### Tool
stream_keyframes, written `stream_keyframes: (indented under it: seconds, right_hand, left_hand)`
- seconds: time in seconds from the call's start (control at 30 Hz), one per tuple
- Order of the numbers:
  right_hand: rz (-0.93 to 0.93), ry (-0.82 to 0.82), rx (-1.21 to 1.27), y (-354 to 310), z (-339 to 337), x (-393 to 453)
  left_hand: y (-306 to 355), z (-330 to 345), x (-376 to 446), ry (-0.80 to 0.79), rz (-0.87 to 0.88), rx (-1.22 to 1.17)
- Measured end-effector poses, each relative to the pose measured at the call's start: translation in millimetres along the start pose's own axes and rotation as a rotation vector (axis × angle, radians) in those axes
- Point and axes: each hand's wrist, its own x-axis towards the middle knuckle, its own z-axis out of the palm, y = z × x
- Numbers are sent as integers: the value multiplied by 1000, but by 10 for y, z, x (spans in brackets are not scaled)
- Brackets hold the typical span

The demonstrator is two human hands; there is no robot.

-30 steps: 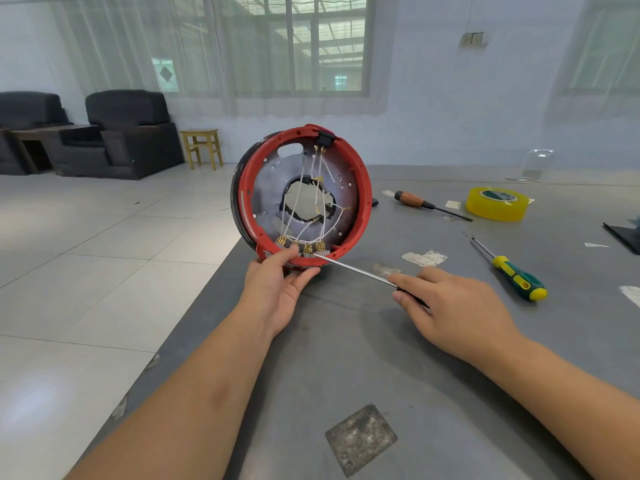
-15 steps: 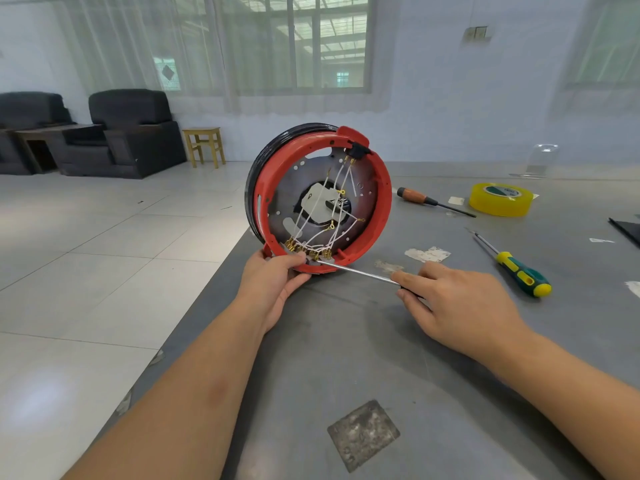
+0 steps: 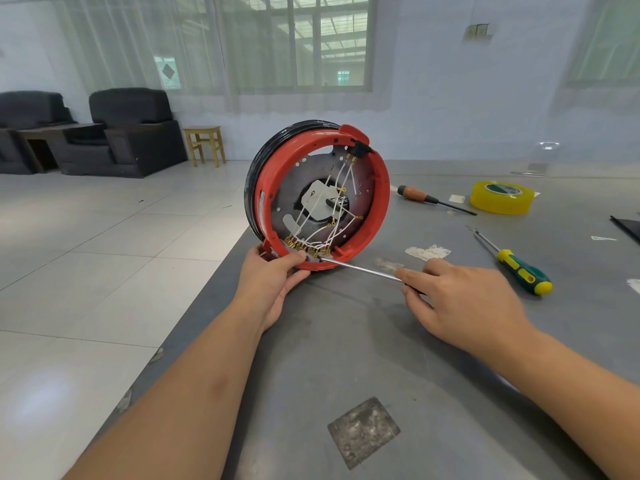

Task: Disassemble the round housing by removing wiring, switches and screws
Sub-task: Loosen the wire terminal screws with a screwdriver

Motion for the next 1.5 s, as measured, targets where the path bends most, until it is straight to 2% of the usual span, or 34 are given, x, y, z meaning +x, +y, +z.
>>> stream_keyframes:
  seconds: [0.33, 0.63, 1.23, 1.5]
  right_hand:
    - [-22, -50, -38, 7, -12, 22]
    - [-14, -135, -54, -32, -58, 35]
    - [80, -207, 162, -222, 0, -52]
    - [126, -174, 315, -299, 36, -55]
  left_hand:
    - [-12, -14, 9, -4, 20, -39]
    - [-19, 18, -10, 14, 28, 25]
    - [-20, 14, 18, 76, 21, -66]
    - [17, 44, -9, 70, 3, -170]
